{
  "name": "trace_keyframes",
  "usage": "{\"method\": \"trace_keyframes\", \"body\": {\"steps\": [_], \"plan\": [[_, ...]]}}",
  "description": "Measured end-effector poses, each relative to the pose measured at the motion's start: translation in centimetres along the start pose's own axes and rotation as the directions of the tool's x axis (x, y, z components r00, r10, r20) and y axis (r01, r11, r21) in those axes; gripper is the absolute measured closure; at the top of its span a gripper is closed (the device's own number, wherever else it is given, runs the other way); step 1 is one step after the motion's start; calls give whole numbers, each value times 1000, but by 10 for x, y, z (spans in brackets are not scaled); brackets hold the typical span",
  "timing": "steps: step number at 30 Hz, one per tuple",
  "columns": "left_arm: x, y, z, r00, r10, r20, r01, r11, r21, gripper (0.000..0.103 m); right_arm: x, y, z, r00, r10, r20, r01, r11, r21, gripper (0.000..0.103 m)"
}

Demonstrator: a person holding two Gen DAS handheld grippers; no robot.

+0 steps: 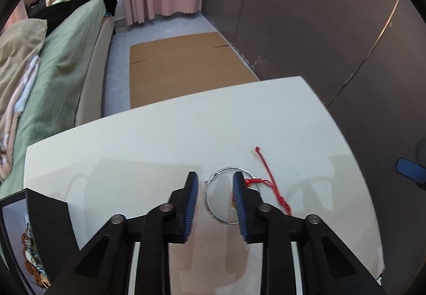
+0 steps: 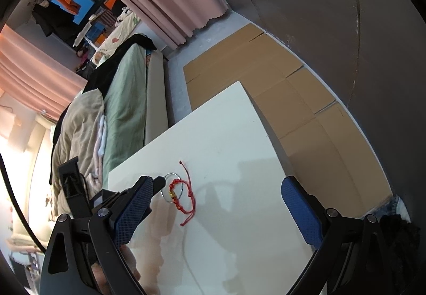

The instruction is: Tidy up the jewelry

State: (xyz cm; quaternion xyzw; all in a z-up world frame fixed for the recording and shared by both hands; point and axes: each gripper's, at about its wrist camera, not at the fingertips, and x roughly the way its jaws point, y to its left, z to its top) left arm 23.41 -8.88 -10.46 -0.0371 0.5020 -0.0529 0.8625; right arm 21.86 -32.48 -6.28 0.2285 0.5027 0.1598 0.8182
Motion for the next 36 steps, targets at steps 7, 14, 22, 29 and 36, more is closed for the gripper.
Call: {"method": "trace_keyframes", "body": {"steps": [7, 14, 22, 29, 36], "plan": [[10, 0, 0, 1000, 12, 14, -12, 1000, 19, 87, 8, 5, 0, 1000, 0, -15, 0, 1000, -21, 8], [6, 10, -3, 999, -52, 6, 52, 999, -11, 102, 29, 17, -7, 997, -22, -75, 17, 998, -65, 22], [-26, 18, -8, 992, -115, 48, 117, 992, -52, 103, 54, 37, -17, 992, -34, -124, 18, 991, -129, 38], [-43, 26, -16, 989, -129, 73, 134, 989, -69, 103, 71, 49, -23, 988, -24, -156, -1, 988, -156, 46], [-46, 38, -10, 985, -155, 79, 163, 980, -112, 103, 85, 57, -25, 985, -78, -153, 46, 978, -204, 57]]}}
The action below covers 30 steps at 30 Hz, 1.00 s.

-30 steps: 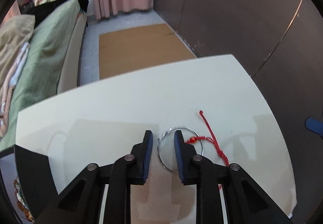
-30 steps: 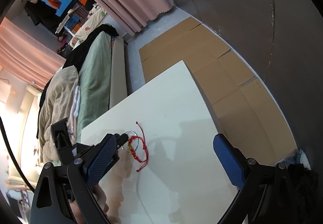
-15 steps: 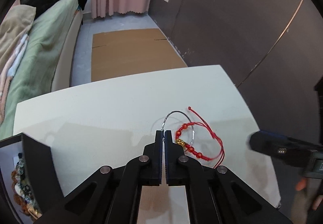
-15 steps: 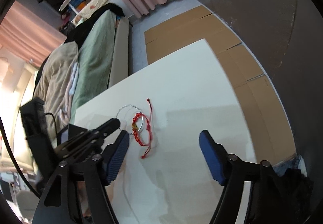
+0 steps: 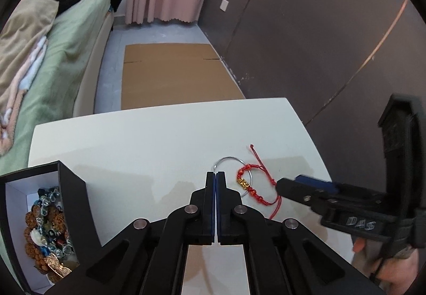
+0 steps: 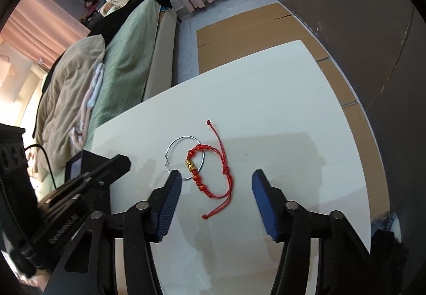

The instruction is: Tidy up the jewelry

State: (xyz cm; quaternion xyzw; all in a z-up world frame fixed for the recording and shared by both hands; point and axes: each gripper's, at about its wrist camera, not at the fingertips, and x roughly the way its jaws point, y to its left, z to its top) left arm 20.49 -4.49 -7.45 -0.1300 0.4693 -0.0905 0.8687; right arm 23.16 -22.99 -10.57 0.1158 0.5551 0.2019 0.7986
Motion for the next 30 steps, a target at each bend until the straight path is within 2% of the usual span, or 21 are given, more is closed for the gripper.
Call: {"method": "trace_keyframes", "body": {"steps": [3, 5, 8, 9, 10, 11, 12, 15, 20, 22, 30], "plan": [[0, 6, 5, 1000, 7, -14, -8, 1000, -25, 103, 10, 1, 1, 999, -26, -20, 26, 1000, -13, 64], [0, 12, 7, 1000, -1, -11, 0, 999, -53, 101, 14, 2, 2, 999, -48, -22, 48, 999, -25, 73], [2, 20, 10, 1000, -1, -18, 0, 996, -87, 84, 17, 7, 3, 997, -73, -22, 72, 996, -52, 76], [2, 21, 11, 1000, 2, -15, -4, 996, -89, 72, 18, 8, 3, 997, -79, -23, 78, 995, -61, 78], [2, 21, 11, 1000, 7, -12, -8, 996, -90, 64, 19, 8, 3, 996, -90, -22, 88, 994, -70, 84], [2, 22, 12, 1000, 9, -10, -10, 996, -93, 63, 20, 8, 4, 994, -110, -19, 108, 991, -80, 92], [3, 22, 12, 1000, 3, -9, -4, 995, -97, 63, 20, 8, 4, 993, -118, -18, 116, 989, -87, 95], [5, 22, 12, 1000, -8, -10, 7, 995, -102, 63, 15, 5, 4, 996, -87, -21, 85, 993, -83, 96], [13, 11, 11, 1000, -3, -21, 1, 997, -76, 63, -16, -5, 7, 998, 51, 34, -50, 998, -27, 96], [16, 7, 10, 1000, 5, -23, -7, 998, -56, 63, -27, -9, 7, 995, 83, 57, -82, 997, -16, 96], [37, -11, 3, 997, 61, -57, -60, 998, 13, 63, -50, -24, 7, 984, 138, 114, -144, 989, 44, 96]]}}
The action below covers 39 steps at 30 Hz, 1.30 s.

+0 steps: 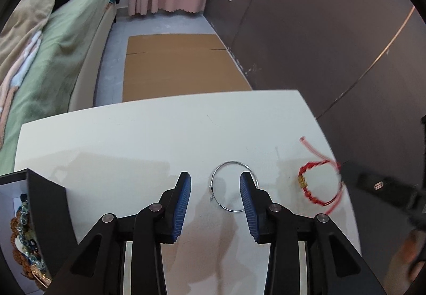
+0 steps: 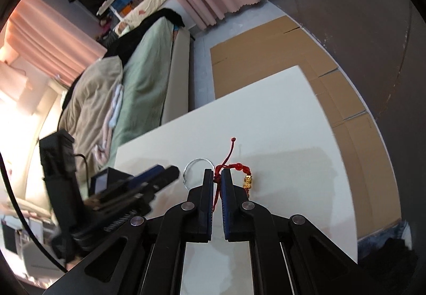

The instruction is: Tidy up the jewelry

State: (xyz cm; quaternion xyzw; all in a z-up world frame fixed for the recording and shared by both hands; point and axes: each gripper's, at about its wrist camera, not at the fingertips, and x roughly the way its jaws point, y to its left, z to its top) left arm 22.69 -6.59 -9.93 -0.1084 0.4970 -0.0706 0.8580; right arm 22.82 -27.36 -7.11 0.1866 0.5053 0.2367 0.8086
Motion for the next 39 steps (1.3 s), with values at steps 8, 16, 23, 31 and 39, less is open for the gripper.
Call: {"method": "trace_keyframes", "body": {"steps": [8, 16, 23, 31, 39], "plan": [[17, -16, -7, 995, 100, 0, -100, 992, 83, 64, -7, -6, 2, 1000, 2, 19, -2, 1000, 21, 96], [8, -15, -13, 995, 102, -1, -101, 990, 100, 101, -11, -4, -2, 1000, -12, 20, 12, 1000, 19, 96], [-29, -4, -16, 998, 51, 43, -53, 997, 50, 101, -12, 2, -8, 1000, 13, 29, -14, 1000, 19, 96], [-66, 14, -20, 993, 53, 104, -53, 999, 1, 101, -10, 25, -21, 998, 59, 32, -59, 998, 0, 96], [-90, 33, -29, 987, 78, 143, -76, 997, -15, 101, -7, 50, -32, 992, 121, 46, -120, 992, -27, 96]]}}
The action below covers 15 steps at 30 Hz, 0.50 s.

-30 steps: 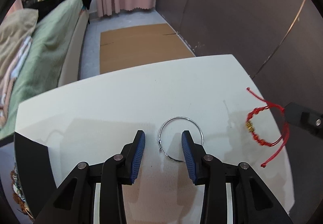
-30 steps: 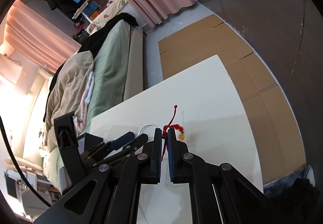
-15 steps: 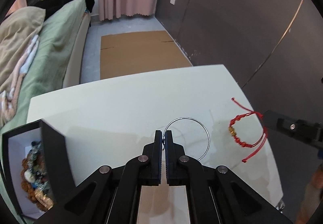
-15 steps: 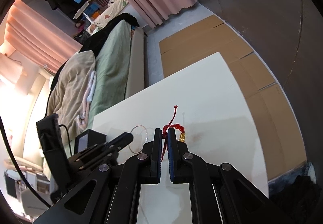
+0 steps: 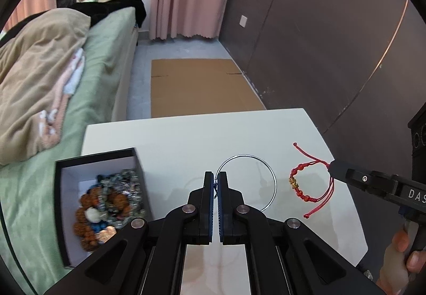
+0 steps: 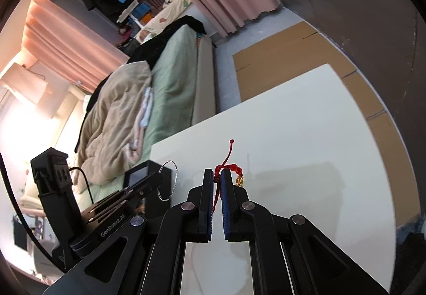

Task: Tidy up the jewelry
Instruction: 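Carry the hoop and red cord to the box with both tools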

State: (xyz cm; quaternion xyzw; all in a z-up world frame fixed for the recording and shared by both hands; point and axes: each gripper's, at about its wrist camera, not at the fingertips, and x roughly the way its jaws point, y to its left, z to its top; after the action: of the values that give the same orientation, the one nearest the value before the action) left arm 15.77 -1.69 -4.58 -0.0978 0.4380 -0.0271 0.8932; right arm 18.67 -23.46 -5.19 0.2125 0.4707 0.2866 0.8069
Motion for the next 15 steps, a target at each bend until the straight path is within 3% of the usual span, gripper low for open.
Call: {"method": "trace_keyframes", "body": {"steps": [15], "plan": [[-43, 61, -3, 998, 31, 45, -28, 997, -71, 101, 11, 43, -11, 989, 143, 37, -142, 989, -41, 96]]}}
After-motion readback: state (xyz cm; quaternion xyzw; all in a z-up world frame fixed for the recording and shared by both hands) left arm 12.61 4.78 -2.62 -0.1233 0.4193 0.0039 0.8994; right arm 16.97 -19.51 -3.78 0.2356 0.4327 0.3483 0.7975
